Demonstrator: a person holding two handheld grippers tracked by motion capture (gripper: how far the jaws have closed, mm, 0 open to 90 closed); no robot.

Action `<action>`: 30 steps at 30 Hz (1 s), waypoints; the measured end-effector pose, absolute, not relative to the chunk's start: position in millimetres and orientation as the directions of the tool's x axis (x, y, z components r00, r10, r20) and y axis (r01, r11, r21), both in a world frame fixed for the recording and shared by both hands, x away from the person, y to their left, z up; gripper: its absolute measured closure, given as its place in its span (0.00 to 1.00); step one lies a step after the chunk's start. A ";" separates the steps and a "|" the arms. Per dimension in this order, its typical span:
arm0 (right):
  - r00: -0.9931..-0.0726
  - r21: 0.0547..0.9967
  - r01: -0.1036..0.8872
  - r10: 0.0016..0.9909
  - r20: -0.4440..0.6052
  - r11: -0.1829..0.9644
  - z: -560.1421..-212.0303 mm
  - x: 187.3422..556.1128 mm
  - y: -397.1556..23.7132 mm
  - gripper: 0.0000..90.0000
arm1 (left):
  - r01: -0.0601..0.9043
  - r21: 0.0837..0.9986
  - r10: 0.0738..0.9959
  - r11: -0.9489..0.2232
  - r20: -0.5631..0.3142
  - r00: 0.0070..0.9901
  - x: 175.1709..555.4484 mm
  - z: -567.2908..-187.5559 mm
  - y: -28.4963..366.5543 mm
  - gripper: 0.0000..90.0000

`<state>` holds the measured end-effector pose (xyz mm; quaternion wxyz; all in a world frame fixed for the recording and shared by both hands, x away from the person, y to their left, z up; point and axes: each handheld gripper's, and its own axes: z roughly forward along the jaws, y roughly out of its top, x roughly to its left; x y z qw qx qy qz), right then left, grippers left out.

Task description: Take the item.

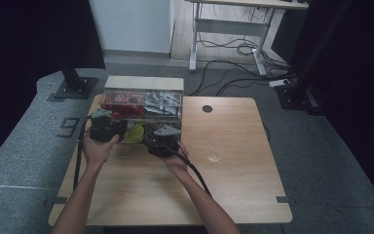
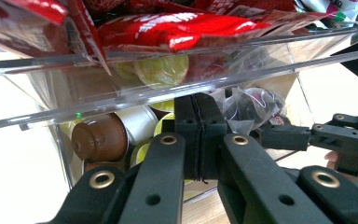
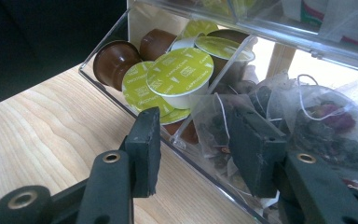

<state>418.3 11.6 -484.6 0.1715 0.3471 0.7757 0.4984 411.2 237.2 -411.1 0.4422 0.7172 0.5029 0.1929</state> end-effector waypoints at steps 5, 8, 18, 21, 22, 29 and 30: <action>-0.703 0.893 0.363 0.707 0.075 0.266 -485.8 420.5 14.7 0.60 | 0.551 0.829 0.891 -0.098 -0.173 0.419 411.4 -411.3 237.1 0.99; -0.707 0.893 0.357 0.704 0.066 0.275 -485.0 421.9 16.9 0.61 | 0.552 0.828 0.891 -0.099 -0.173 0.420 411.3 -411.2 237.2 0.99; -0.699 0.888 0.367 0.711 0.069 0.276 -488.2 427.4 19.7 0.63 | 0.551 0.829 0.891 -0.098 -0.174 0.420 411.3 -411.2 236.4 1.00; -0.697 0.887 0.371 0.713 0.070 0.275 -489.3 428.5 20.2 0.63 | 0.551 0.829 0.890 -0.097 -0.175 0.420 411.4 -411.3 236.4 1.00; -0.695 0.888 0.369 0.716 0.067 0.275 -489.7 429.2 20.6 0.63 | 0.551 0.829 0.890 -0.098 -0.174 0.420 411.5 -411.3 236.4 1.00; -0.695 0.886 0.369 0.716 0.061 0.283 -491.3 433.4 26.9 0.66 | 0.552 0.828 0.890 -0.099 -0.174 0.421 411.7 -411.6 236.3 1.00; -0.694 0.885 0.371 0.717 0.063 0.281 -491.8 434.0 28.2 0.67 | 0.552 0.828 0.891 -0.100 -0.173 0.421 411.6 -411.6 236.2 1.00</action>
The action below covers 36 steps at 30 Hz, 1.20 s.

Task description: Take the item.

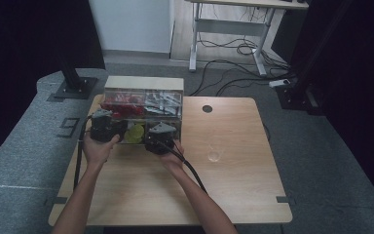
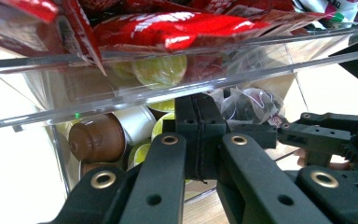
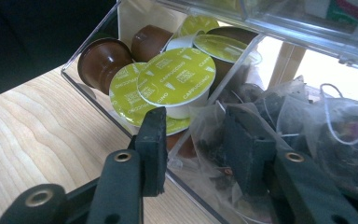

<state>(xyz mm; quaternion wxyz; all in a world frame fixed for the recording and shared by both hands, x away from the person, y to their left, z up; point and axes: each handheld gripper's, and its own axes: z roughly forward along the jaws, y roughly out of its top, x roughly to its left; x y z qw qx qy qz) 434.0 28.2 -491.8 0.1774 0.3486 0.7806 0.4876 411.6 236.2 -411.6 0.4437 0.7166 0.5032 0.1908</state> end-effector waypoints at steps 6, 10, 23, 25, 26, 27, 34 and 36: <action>-0.689 0.880 0.383 0.722 0.071 0.280 -493.8 436.3 30.6 0.74 | 0.551 0.828 0.891 -0.100 -0.172 0.420 411.4 -411.3 236.6 1.00; -0.696 0.878 0.389 0.713 0.082 0.280 -493.1 438.4 30.5 0.78 | 0.551 0.828 0.891 -0.102 -0.169 0.421 411.3 -411.4 236.3 1.00; -0.699 0.882 0.394 0.707 0.105 0.259 -488.2 437.9 29.1 0.97 | 0.546 0.832 0.892 -0.099 -0.170 0.419 409.6 -410.0 236.9 1.00; -0.696 0.880 0.395 0.711 0.099 0.264 -486.3 437.1 27.4 0.98 | 0.546 0.832 0.892 -0.098 -0.170 0.419 409.8 -410.0 236.9 1.00; -0.695 0.877 0.395 0.714 0.092 0.272 -486.2 437.1 26.6 0.99 | 0.547 0.832 0.892 -0.098 -0.170 0.419 409.9 -410.1 236.8 1.00; -0.693 0.878 0.394 0.715 0.088 0.274 -486.5 437.4 25.5 0.99 | 0.547 0.832 0.892 -0.098 -0.170 0.419 409.9 -410.1 236.8 1.00; -0.689 0.886 0.385 0.719 0.088 0.260 -486.4 437.3 17.6 0.99 | 0.548 0.830 0.891 -0.104 -0.167 0.422 410.4 -410.7 236.2 1.00; -0.690 0.892 0.375 0.719 0.086 0.253 -484.6 436.1 15.6 0.99 | 0.548 0.830 0.891 -0.104 -0.167 0.422 410.5 -410.7 236.3 1.00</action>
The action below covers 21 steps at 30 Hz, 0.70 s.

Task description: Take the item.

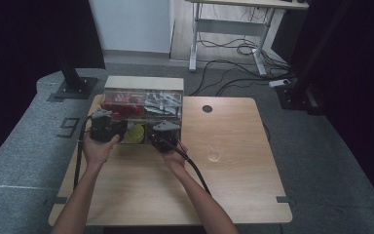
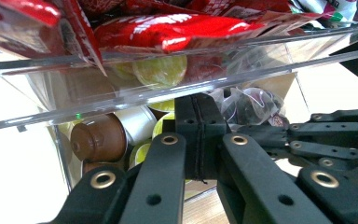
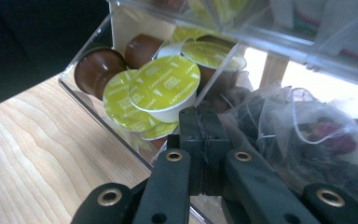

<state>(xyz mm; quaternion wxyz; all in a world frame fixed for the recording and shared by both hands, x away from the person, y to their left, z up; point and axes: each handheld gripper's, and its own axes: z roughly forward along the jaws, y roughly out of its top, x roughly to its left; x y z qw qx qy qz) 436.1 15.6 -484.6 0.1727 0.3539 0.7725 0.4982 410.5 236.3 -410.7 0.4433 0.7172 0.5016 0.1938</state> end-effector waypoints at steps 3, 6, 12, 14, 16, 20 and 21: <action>-0.688 0.903 0.365 0.719 0.098 0.225 -477.3 432.1 9.8 0.99 | 0.548 0.830 0.892 -0.103 -0.166 0.420 410.3 -410.8 236.0 1.00; -0.692 0.910 0.353 0.715 0.098 0.217 -473.8 430.2 6.9 0.99 | 0.548 0.830 0.892 -0.104 -0.166 0.420 410.3 -410.7 236.0 1.00; -0.697 0.922 0.342 0.707 0.119 0.183 -464.9 425.1 -2.3 0.99 | 0.549 0.829 0.891 -0.103 -0.168 0.421 410.7 -411.2 235.6 1.00; -0.697 0.924 0.340 0.706 0.122 0.176 -462.8 423.0 -4.7 0.99 | 0.550 0.828 0.892 -0.104 -0.168 0.421 410.8 -411.2 235.4 1.00; -0.698 0.929 0.331 0.706 0.120 0.169 -460.0 420.2 -9.6 0.99 | 0.550 0.829 0.892 -0.104 -0.167 0.421 410.8 -411.5 234.9 0.99; -0.698 0.931 0.333 0.702 0.138 0.147 -456.3 416.5 -17.2 0.99 | 0.548 0.830 0.892 -0.104 -0.166 0.421 411.1 -412.0 233.9 0.99; -0.698 0.931 0.333 0.702 0.138 0.147 -456.3 416.5 -17.2 0.99 | 0.548 0.830 0.892 -0.104 -0.166 0.421 411.1 -412.1 233.7 0.99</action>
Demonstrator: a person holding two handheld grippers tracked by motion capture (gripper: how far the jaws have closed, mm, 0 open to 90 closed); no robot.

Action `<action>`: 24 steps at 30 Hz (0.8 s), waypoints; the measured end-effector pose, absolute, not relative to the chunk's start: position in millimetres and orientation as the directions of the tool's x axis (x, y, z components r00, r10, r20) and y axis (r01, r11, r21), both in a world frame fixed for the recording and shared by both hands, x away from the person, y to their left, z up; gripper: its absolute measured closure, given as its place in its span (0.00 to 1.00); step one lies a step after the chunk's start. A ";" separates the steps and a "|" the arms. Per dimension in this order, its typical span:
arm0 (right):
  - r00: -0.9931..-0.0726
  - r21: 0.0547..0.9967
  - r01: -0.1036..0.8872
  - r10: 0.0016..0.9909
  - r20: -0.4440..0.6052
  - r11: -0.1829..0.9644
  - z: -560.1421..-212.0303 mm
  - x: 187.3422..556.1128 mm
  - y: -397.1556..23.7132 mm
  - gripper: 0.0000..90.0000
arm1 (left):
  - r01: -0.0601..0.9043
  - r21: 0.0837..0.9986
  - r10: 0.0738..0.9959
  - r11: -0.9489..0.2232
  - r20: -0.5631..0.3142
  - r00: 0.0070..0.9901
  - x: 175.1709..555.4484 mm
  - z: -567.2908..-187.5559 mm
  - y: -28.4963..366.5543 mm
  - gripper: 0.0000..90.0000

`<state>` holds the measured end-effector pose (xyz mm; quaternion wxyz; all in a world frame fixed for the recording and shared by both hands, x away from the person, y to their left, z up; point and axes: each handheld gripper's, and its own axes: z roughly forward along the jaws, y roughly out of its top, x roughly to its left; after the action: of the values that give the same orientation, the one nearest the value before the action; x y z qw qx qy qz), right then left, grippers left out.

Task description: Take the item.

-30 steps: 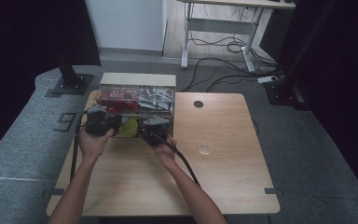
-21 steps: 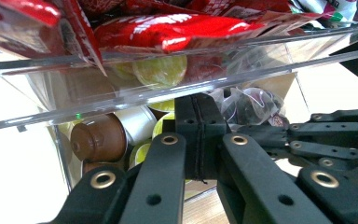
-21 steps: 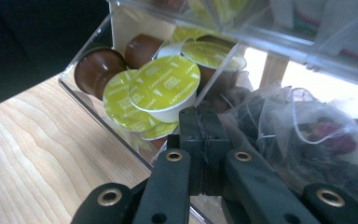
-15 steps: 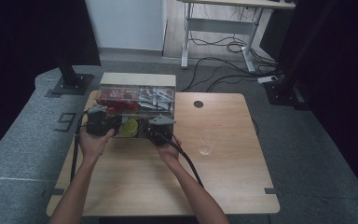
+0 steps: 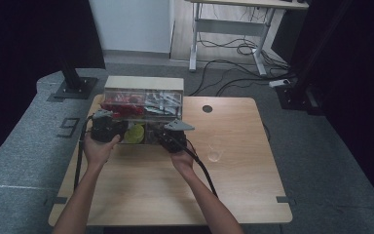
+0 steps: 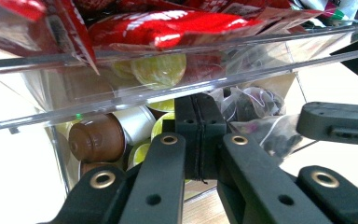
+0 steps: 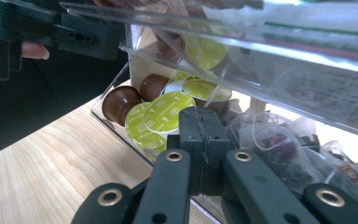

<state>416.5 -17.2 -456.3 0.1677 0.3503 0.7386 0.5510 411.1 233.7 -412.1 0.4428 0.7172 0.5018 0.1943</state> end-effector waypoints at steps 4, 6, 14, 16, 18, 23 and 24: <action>-0.703 0.937 0.320 0.699 0.133 0.143 -453.0 414.0 -21.9 0.99 | 0.549 0.829 0.892 -0.105 -0.166 0.421 411.5 -412.4 232.9 0.99; -0.705 0.940 0.314 0.696 0.135 0.135 -450.0 411.8 -24.3 0.99 | 0.551 0.828 0.892 -0.105 -0.166 0.420 411.8 -412.7 232.3 0.99; -0.705 0.948 0.296 0.697 0.133 0.119 -441.5 406.8 -32.4 0.99 | 0.549 0.829 0.892 -0.106 -0.165 0.421 411.6 -412.5 230.0 0.99; -0.706 0.950 0.292 0.695 0.137 0.110 -439.0 405.5 -35.1 0.99 | 0.551 0.828 0.892 -0.106 -0.166 0.421 411.7 -412.2 229.8 0.99; -0.708 0.952 0.286 0.694 0.135 0.106 -436.3 402.9 -37.5 0.99 | 0.552 0.827 0.892 -0.108 -0.164 0.421 411.7 -412.0 229.6 0.99; -0.709 0.957 0.275 0.693 0.133 0.097 -431.7 398.8 -42.8 0.99 | 0.549 0.829 0.891 -0.110 -0.163 0.425 411.4 -412.0 228.3 0.99; -0.709 0.957 0.275 0.693 0.133 0.097 -431.7 398.8 -42.8 0.99 | 0.547 0.830 0.891 -0.109 -0.163 0.424 411.4 -412.2 228.0 0.99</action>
<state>398.8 -42.8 -431.7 0.1796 0.3365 0.7186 0.5815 411.4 228.0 -412.2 0.4421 0.7188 0.5001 0.1941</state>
